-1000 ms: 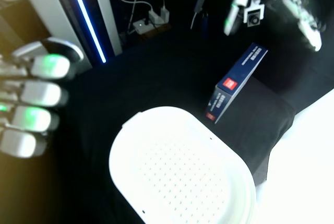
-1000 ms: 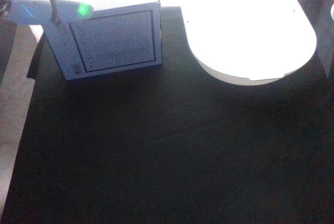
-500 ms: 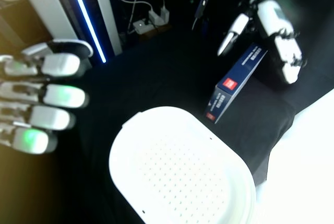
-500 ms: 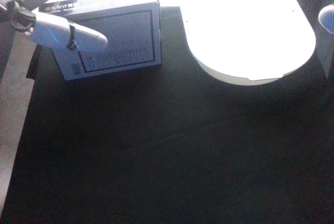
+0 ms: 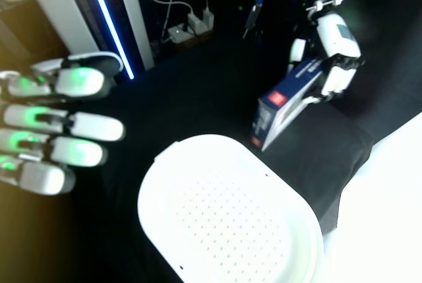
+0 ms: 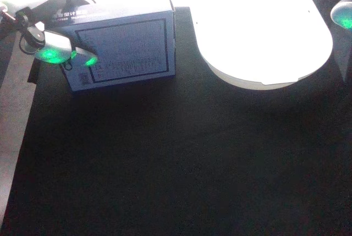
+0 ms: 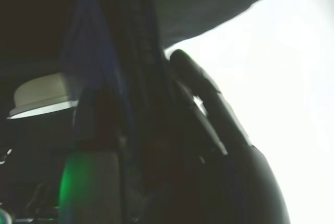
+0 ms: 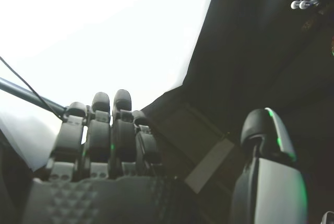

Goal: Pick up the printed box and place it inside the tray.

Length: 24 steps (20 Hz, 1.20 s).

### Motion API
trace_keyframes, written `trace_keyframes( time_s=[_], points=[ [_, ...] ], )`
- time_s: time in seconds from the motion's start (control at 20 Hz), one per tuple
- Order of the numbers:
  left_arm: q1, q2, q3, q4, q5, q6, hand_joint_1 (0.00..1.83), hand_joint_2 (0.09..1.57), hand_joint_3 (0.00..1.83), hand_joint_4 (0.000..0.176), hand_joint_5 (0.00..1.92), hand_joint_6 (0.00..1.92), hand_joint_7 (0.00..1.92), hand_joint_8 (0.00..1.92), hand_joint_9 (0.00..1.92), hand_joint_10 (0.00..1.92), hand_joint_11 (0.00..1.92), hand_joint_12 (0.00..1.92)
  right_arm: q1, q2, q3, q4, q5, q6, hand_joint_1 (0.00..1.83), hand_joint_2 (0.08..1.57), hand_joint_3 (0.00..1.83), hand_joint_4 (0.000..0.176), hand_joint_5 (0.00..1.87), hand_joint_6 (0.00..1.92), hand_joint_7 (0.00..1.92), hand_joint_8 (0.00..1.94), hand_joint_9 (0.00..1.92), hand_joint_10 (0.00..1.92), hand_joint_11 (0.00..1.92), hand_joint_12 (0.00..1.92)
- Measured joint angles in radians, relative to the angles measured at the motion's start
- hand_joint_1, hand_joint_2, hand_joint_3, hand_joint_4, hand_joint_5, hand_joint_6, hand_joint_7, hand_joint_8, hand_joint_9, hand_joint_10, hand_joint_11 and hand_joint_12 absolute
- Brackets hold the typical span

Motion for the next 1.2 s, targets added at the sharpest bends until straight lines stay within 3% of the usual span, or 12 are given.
trace_keyframes(
  time_s=[0.1, 0.2, 0.3, 0.45, 0.5, 0.7, 0.75, 0.9, 1.0, 1.05, 1.15, 1.2],
  points=[
    [0.001, 0.000, 0.000, -0.001, -0.013, -0.011, 1.27, 1.09, 0.00, 0.000, 0.93, 0.89, 1.12, 0.94, 1.24, 0.70, 1.09, 1.30, 0.000, 0.000, 0.000, 0.006, 0.000, 0.000, 0.43, 0.84, 0.04, 0.051, 0.11, 0.01, 0.37, 0.01, 0.26, 0.02, 0.00, 0.74],
    [0.004, 0.026, -0.020, -0.029, -0.069, -0.033, 1.27, 1.09, 0.00, 0.000, 0.96, 0.85, 1.12, 0.94, 1.17, 0.93, 1.00, 1.48, 0.000, 0.000, 0.000, 0.002, 0.000, 0.000, 0.46, 0.83, 0.02, 0.062, 0.11, 0.01, 0.36, 0.00, 0.27, 0.01, 0.00, 0.72],
    [0.003, 0.065, -0.044, -0.044, -0.128, -0.036, 1.27, 1.10, 0.00, 0.000, 0.95, 0.80, 1.08, 1.08, 1.17, 1.24, 1.01, 1.64, 0.000, -0.001, 0.002, 0.007, 0.000, 0.000, 0.51, 0.80, 0.00, 0.052, 0.10, 0.00, 0.35, 0.00, 0.27, 0.01, 0.00, 0.72],
    [-0.035, 0.099, -0.057, -0.064, -0.196, -0.034, 1.27, 1.11, 0.00, 0.000, 0.94, 0.86, 1.06, 1.09, 1.14, 1.23, 1.06, 1.67, 0.000, -0.014, 0.016, 0.012, -0.002, 0.000, 0.60, 0.84, 0.01, 0.037, 0.05, 0.00, 0.16, 0.00, 0.10, 0.00, 0.00, 0.50],
    [-0.040, 0.107, -0.070, -0.069, -0.230, -0.035, 1.27, 1.11, 0.00, 0.000, 0.92, 0.89, 1.06, 1.08, 1.13, 1.23, 1.08, 1.65, 0.000, -0.021, 0.024, 0.008, -0.005, 0.002, 0.64, 0.81, 0.00, 0.072, 0.04, 0.00, 0.13, 0.00, 0.08, 0.00, 0.00, 0.41],
    [-0.056, 0.104, -0.119, -0.016, -0.314, -0.035, 1.22, 1.21, 0.00, 0.000, 0.79, 1.01, 0.84, 1.51, 0.99, 1.60, 0.94, 1.88, 0.018, -0.080, 0.076, 0.026, -0.065, 0.014, 0.67, 0.71, 0.00, 0.107, 0.00, 0.00, 0.10, 0.00, 0.05, 0.00, 0.00, 0.56],
    [-0.064, 0.098, -0.122, -0.008, -0.336, -0.036, 1.24, 1.19, 0.00, 0.000, 0.84, 0.94, 0.88, 1.44, 1.02, 1.59, 0.99, 1.81, 0.033, -0.100, 0.089, 0.029, -0.090, 0.026, 0.70, 0.66, 0.00, 0.130, 0.01, 0.00, 0.11, 0.00, 0.05, 0.00, 0.00, 0.51],
    [-0.072, 0.066, -0.134, 0.012, -0.395, -0.039, 1.24, 1.17, 0.00, 0.000, 0.93, 0.81, 0.88, 1.44, 0.99, 1.58, 0.96, 1.79, 0.067, -0.166, 0.154, 0.009, -0.129, 0.106, 0.54, 0.64, 0.00, 0.091, 0.01, 0.00, 0.16, 0.00, 0.13, 0.01, 0.00, 0.64],
    [-0.071, 0.031, -0.127, 0.006, -0.402, -0.037, 1.24, 1.18, 0.00, 0.000, 0.90, 0.84, 0.86, 1.47, 0.94, 1.60, 0.90, 1.85, 0.089, -0.197, 0.169, 0.000, -0.166, 0.128, 0.54, 0.62, 0.00, 0.105, 0.00, 0.00, 0.17, 0.00, 0.15, 0.01, 0.00, 0.75],
    [-0.071, 0.018, -0.127, 0.012, -0.405, -0.036, 1.25, 1.17, 0.00, 0.000, 0.92, 0.82, 0.88, 1.44, 0.95, 1.58, 0.91, 1.85, 0.114, -0.215, 0.179, -0.023, -0.186, 0.129, 0.54, 0.62, 0.00, 0.097, 0.01, 0.00, 0.19, 0.00, 0.16, 0.01, 0.00, 0.69],
    [-0.071, -0.002, -0.128, 0.029, -0.423, -0.038, 1.26, 1.14, 0.00, 0.000, 0.97, 0.77, 0.93, 1.35, 0.95, 1.49, 0.89, 1.81, 0.143, -0.237, 0.189, -0.024, -0.191, 0.132, 0.51, 0.64, 0.00, 0.122, 0.00, 0.00, 0.15, 0.00, 0.12, 0.00, 0.00, 0.59],
    [-0.071, -0.012, -0.127, 0.035, -0.428, -0.039, 1.26, 1.13, 0.00, 0.000, 0.98, 0.78, 0.98, 1.26, 0.99, 1.42, 0.95, 1.77, 0.153, -0.244, 0.191, -0.022, -0.192, 0.132, 0.53, 0.66, 0.01, 0.116, 0.00, 0.00, 0.15, 0.00, 0.08, 0.02, 0.00, 0.33]
  ],
)
